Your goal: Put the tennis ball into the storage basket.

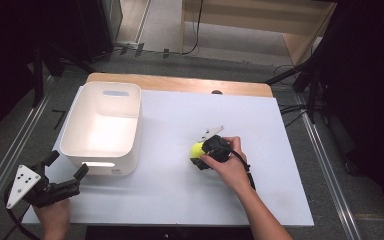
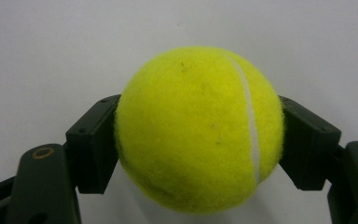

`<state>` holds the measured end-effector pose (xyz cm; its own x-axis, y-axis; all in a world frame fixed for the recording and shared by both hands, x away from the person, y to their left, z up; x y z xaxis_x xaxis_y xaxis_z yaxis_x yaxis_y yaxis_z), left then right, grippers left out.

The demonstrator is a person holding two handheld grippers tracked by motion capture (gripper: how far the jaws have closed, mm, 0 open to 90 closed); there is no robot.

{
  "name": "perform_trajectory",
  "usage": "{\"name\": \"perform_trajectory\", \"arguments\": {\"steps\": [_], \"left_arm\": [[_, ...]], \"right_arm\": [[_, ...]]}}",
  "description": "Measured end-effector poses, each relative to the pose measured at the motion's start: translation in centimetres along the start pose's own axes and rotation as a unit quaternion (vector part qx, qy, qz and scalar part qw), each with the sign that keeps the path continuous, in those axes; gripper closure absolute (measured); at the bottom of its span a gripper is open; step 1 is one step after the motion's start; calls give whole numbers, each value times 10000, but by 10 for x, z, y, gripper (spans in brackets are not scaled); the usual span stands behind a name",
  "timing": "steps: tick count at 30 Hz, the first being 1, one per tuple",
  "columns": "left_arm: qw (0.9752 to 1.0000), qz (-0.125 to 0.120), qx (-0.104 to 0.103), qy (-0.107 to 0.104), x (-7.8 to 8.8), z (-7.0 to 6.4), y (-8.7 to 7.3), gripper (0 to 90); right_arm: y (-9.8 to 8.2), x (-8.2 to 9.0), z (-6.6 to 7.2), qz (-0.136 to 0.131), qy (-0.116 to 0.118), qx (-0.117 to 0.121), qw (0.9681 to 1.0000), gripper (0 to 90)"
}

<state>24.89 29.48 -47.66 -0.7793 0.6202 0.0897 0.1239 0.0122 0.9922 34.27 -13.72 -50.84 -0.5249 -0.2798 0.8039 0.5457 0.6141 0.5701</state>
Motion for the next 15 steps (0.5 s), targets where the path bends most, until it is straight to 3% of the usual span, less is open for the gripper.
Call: {"name": "perform_trajectory", "arguments": {"steps": [15], "left_arm": [[10000,-8,-4,-5,0,0,0,0]], "right_arm": [[8,7,-1,-88,160,97,9998,222]]}}
Point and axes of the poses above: each handheld gripper's, and its own axes: x roughly backward along the jaws, y roughly out of its top, z roughly to its left, the point moved 3 cm from there along -x, roughly forward along the jaws, and after that the axes turned 11 degrees about -y, right-handed, at the moved point
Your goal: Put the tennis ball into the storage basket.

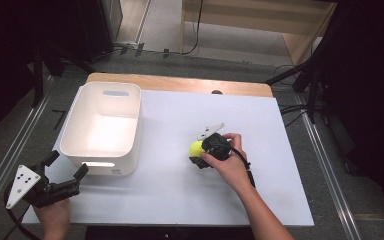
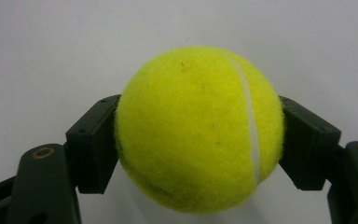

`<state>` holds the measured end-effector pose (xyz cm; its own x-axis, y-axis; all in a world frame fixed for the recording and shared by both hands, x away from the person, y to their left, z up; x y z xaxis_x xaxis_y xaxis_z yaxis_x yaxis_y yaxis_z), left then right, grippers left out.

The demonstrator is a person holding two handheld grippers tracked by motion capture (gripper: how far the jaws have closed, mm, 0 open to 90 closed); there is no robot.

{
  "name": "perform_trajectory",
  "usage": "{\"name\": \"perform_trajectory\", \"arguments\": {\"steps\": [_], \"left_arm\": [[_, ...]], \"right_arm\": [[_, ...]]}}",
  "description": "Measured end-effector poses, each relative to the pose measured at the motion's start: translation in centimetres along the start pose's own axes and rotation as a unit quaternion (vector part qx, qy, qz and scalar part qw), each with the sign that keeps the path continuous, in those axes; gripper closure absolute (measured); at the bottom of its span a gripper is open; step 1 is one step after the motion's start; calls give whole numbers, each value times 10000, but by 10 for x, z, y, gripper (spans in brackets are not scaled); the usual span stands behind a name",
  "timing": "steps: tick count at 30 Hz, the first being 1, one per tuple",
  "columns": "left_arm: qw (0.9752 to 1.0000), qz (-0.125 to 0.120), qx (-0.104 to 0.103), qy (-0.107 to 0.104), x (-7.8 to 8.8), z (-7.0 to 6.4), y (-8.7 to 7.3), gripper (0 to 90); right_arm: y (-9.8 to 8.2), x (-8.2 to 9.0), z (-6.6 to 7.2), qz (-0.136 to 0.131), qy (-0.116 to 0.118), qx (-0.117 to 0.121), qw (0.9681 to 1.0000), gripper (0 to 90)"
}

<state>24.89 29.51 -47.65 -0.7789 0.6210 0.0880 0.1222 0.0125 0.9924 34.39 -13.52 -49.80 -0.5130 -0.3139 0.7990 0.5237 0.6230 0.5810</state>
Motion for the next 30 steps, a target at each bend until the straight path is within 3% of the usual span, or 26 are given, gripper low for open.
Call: {"name": "perform_trajectory", "arguments": {"steps": [30], "left_arm": [[10000,-2,16,3,0,0,0,0]], "right_arm": [[25,12,3,-170,300,138,9993,223]]}}
Point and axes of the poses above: each handheld gripper's, and its own axes: x roughly backward along the jaws, y roughly out of its top, z roughly to its left, the point moved 3 cm from there along -x, roughly forward along the jaws, and after that the axes turned 11 degrees about -y, right-handed, at the moved point
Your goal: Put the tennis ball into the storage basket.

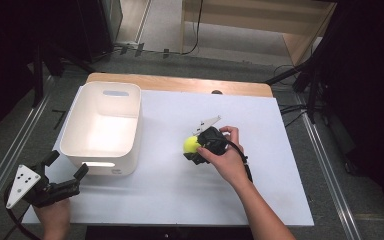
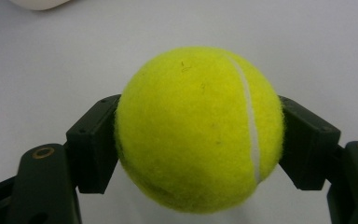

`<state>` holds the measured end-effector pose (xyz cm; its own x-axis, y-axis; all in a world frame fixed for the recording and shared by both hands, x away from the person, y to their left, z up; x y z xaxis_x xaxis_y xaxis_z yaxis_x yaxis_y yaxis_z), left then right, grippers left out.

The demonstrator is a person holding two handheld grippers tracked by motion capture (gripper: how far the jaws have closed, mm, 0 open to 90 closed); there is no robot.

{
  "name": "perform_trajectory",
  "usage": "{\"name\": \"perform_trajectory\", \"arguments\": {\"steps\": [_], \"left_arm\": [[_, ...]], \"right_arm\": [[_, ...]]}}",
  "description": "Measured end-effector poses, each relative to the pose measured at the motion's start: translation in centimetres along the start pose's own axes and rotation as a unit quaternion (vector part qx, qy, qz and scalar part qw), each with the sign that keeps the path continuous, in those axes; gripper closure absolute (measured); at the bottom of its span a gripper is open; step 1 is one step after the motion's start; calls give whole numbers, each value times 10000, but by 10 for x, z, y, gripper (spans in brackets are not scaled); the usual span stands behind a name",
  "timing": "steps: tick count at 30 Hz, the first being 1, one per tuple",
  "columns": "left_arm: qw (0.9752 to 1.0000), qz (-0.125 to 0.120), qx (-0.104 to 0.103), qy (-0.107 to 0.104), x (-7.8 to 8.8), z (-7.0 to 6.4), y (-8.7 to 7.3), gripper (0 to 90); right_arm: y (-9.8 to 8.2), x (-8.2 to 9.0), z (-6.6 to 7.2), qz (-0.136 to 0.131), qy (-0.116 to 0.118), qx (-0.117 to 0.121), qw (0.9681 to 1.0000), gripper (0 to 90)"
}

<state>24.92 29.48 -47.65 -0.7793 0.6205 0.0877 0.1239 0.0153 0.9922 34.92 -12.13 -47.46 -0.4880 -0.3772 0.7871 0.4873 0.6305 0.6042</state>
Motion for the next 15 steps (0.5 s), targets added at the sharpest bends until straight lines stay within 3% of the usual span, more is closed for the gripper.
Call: {"name": "perform_trajectory", "arguments": {"steps": [15], "left_arm": [[10000,-5,-2,-1,0,0,0,0]], "right_arm": [[12,5,0,-39,87,69,9999,224]]}}
Point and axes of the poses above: each handheld gripper's, and its own axes: x roughly backward along the jaws, y roughly out of its top, z roughly to its left, the point moved 3 cm from there along -x, roughly forward along the jaws, and after that the axes turned 11 degrees about -y, right-handed, at the moved point
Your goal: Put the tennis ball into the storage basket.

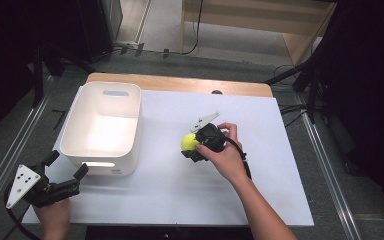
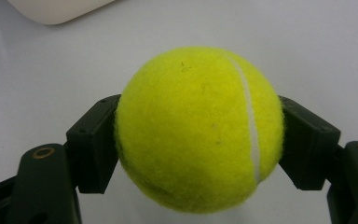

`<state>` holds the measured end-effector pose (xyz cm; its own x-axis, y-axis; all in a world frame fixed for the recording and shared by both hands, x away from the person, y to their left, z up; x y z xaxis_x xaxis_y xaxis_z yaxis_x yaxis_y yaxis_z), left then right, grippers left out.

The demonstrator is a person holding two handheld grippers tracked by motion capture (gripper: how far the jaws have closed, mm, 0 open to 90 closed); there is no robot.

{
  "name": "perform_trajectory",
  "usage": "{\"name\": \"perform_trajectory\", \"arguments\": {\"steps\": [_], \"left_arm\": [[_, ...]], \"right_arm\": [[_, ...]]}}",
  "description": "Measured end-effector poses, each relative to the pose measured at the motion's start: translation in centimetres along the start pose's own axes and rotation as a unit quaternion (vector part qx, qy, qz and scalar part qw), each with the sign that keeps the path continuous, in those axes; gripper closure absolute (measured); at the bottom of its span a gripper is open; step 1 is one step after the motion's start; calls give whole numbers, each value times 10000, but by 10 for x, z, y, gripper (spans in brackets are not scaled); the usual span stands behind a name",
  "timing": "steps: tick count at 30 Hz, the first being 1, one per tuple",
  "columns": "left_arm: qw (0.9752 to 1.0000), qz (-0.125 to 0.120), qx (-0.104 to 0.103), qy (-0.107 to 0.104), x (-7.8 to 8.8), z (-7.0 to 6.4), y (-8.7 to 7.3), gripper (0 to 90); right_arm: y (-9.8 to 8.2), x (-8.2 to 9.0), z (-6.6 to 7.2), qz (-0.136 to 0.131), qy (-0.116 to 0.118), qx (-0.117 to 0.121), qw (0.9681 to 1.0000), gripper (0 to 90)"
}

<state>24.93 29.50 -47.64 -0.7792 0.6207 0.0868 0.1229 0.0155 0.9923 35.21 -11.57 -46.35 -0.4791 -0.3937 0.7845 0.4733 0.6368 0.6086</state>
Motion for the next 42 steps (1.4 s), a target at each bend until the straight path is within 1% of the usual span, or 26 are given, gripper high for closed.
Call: {"name": "perform_trajectory", "arguments": {"steps": [8,14,15,22,23,25,27,28,32,35,37,40,41,42], "left_arm": [[10000,-2,0,-8,0,0,0,0],[10000,-5,5,-6,0,0,0,0],[10000,-6,1,-15,0,0,0,0],[10000,-14,8,-17,1,0,0,0],[10000,-13,6,-16,1,0,0,0],[10000,-15,13,-12,1,0,0,0],[10000,-7,12,-15,1,0,0,0],[10000,-7,12,-14,1,0,0,0],[10000,-12,16,-17,1,0,0,0],[10000,-8,15,-17,1,0,0,0],[10000,-7,14,-18,1,0,0,0],[10000,-10,16,-18,1,0,0,0],[10000,-8,16,-19,1,0,0,0],[10000,-8,16,-20,1,0,0,0]], "right_arm": [[8,3,0,-27,7,29,10000,223],[14,5,-1,-68,71,105,9999,224],[15,6,-1,-51,69,83,9999,224],[24,8,-1,-99,160,90,9998,224],[25,8,-1,-119,167,136,9997,224],[27,9,0,-130,203,136,9996,224],[29,9,0,-138,202,170,9996,224],[30,9,1,-123,215,143,9996,224],[33,10,2,-134,241,188,9994,224],[36,10,2,-157,280,178,9993,224],[37,10,2,-161,291,221,9992,224],[40,11,2,-215,321,225,9990,224],[41,12,3,-206,357,201,9989,224],[43,12,3,-231,388,228,9987,224]]}}
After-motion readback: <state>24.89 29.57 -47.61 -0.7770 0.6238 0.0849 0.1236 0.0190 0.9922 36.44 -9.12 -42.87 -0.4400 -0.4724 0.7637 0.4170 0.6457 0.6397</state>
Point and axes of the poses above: each handheld gripper's, and its own axes: x roughly backward along the jaws, y roughly out of its top, z roughly to its left, the point moved 3 cm from there along -x, roughly forward along the jaws, and after that the axes turned 11 degrees about -y, right-handed, at the moved point
